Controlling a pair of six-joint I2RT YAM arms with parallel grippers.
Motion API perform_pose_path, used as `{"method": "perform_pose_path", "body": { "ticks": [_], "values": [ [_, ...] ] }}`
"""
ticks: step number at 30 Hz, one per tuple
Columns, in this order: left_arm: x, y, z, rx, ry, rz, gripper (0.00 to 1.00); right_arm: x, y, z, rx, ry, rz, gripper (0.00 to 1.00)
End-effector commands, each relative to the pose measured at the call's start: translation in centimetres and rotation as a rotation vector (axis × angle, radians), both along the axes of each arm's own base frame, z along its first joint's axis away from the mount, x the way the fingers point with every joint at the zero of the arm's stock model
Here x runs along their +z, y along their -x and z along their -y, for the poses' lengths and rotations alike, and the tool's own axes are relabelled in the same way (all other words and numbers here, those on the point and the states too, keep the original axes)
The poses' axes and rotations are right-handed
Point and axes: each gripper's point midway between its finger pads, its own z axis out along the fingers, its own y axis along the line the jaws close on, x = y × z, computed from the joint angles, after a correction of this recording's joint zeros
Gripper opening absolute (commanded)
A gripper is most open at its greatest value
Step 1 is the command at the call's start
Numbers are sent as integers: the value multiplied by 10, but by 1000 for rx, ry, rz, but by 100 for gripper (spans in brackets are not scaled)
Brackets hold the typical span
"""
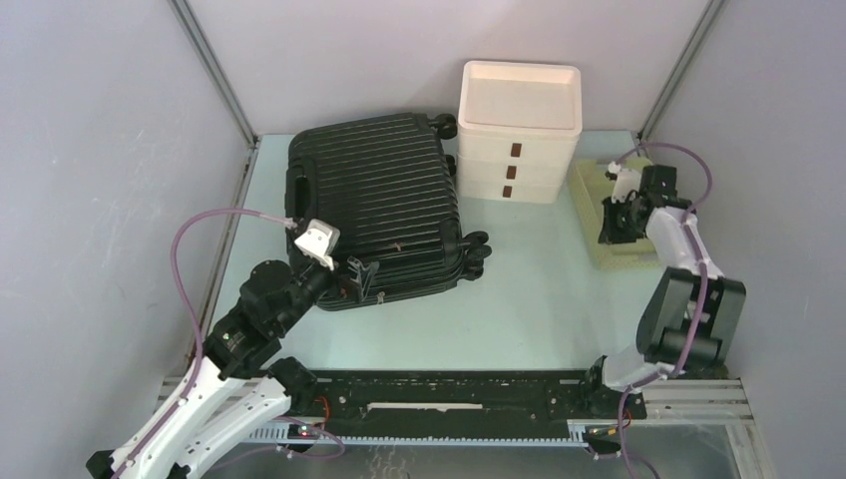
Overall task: Open, take out, and arrange the luggage
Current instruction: Move the bin to the center of the board.
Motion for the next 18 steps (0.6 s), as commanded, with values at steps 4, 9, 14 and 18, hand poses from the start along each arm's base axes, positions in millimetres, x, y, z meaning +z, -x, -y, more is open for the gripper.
{"method": "perform_pose_path", "body": {
  "ticks": [4,9,14,18],
  "values": [
    [12,2,0,-19,22,52,99,-8,103,2,39,31,-102,9],
    [14,3,1,-24,26,54,99,-16,159,10,65,101,-132,12],
    [14,3,1,-25,28,56,99,-20,194,7,101,102,-159,17],
    [13,3,0,-23,27,54,99,-9,199,-1,161,103,-122,57]
  ]
}}
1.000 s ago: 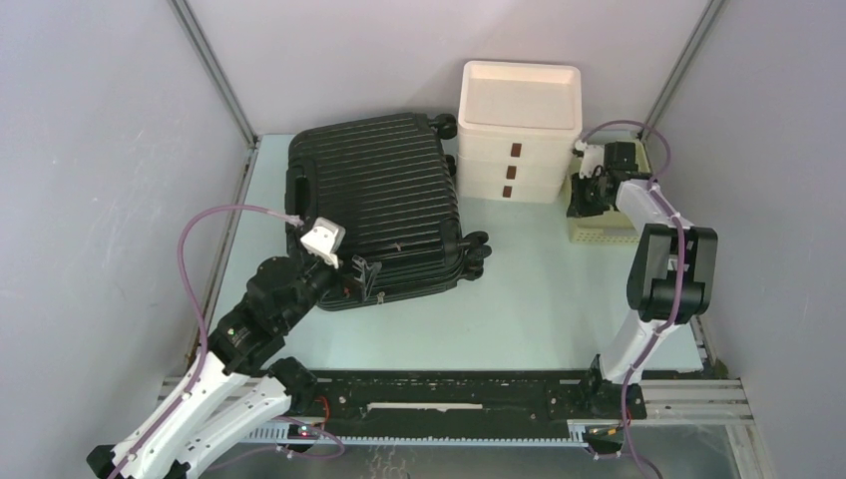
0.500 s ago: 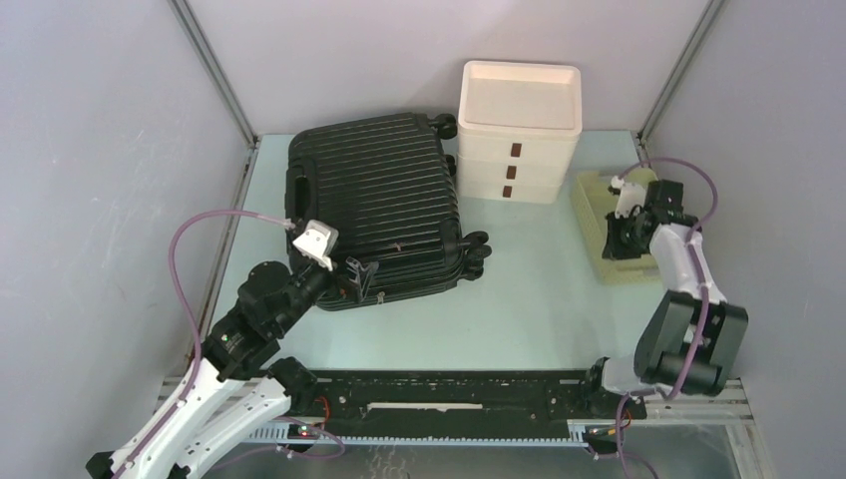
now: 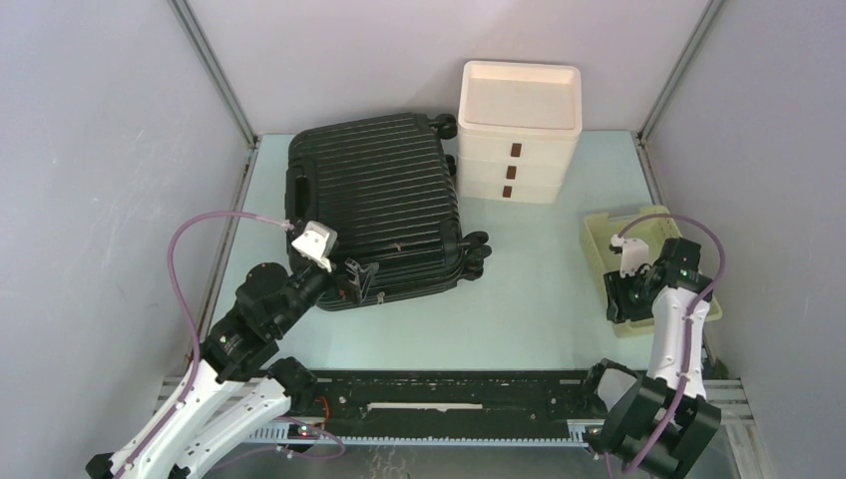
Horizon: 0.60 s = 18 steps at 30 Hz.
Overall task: Open, take out, and arrange the luggage
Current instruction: Move the bin to the center of the board, then move the storage box to the center of the board.
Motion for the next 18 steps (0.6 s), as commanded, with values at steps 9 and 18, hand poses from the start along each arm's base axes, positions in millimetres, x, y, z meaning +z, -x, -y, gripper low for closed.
{"method": "perform_pose_path", "body": {
  "ticks": [9,18],
  "values": [
    [6,-1,0,-8,0,37,99,130,-60,-61,615,1,317,91],
    [4,-3,-2,5,-14,43,100,223,-194,-158,965,83,611,94]
  ]
}}
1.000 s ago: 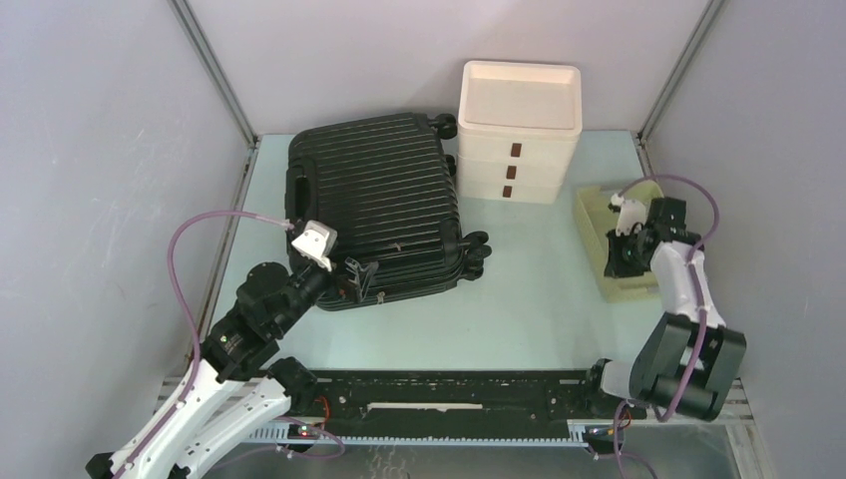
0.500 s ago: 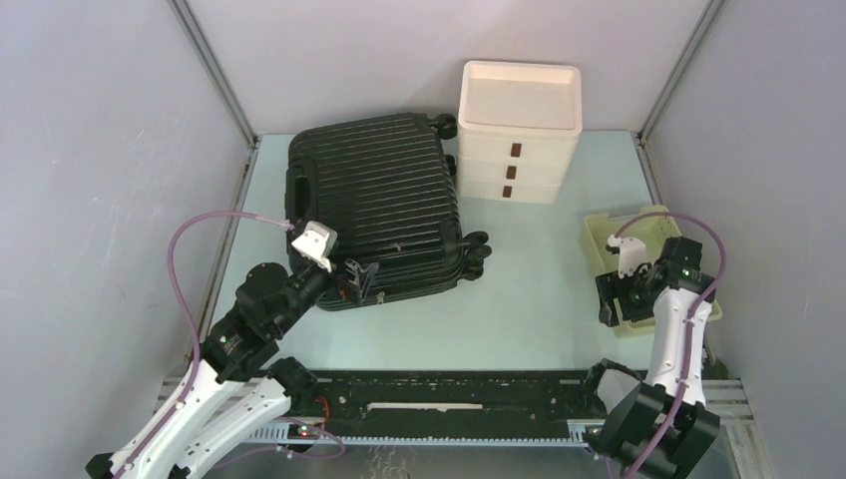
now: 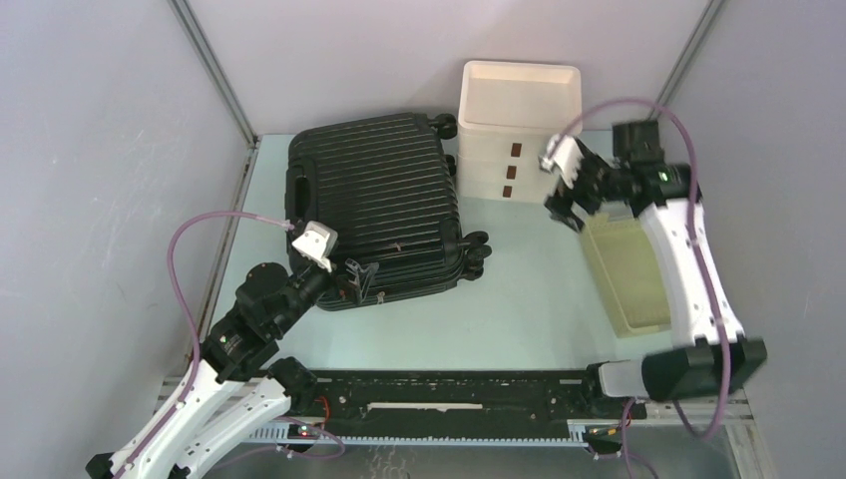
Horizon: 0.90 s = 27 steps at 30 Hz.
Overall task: Open, take out, and arrange the luggage
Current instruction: Move the storage box to the center of the board.
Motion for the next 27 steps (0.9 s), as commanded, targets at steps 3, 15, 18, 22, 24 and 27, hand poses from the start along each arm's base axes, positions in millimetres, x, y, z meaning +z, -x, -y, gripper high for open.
{"method": "perform_pose_path", "body": {
  "ticks": [3,15,18,22,24,27],
  "values": [
    [4,-4,-4,14,-10,41,100,52,-106,-38,48,-50,152,91],
    [-4,-17,-7,31,-14,0,99,24,-213,-52,-29,-4,175,78],
    [-5,-18,-8,34,-13,-2,99,8,-220,-50,-32,10,147,65],
    [-4,-18,-8,33,-9,0,100,1,-211,-48,-25,-3,105,41],
    [-3,-17,-8,32,-6,3,99,-2,-206,-43,-38,10,97,29],
    [0,-15,-9,33,1,14,99,-3,-198,-30,-68,23,89,17]
  ]
}}
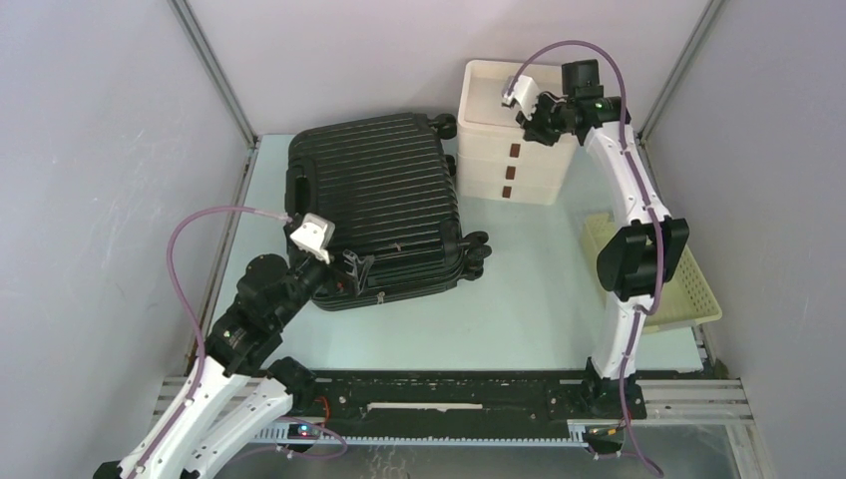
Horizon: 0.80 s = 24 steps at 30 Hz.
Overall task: Open, take out, and arrange the luggage
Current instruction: Move the storage box to the center of the board.
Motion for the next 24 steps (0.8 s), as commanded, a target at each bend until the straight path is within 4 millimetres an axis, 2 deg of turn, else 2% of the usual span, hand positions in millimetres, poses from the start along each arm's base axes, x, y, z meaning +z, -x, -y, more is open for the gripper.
{"method": "perform_pose_path", "body": {
  "ticks": [1,9,10,17,19,24],
  "values": [
    [6,1,1,-13,14,36,99,4,24,22,-80,-10,-50,15],
    [10,3,0,-15,25,49,99,2,51,78,-195,1,-71,10],
    [10,4,0,-17,25,48,99,-1,55,96,-236,0,-79,10],
    [8,4,1,-23,25,40,99,-1,62,174,-456,-36,-74,10],
    [7,3,2,-23,24,38,99,-3,61,188,-511,-44,-69,11],
    [6,2,1,-19,21,35,100,-7,55,207,-614,-37,-43,14]
  ]
}}
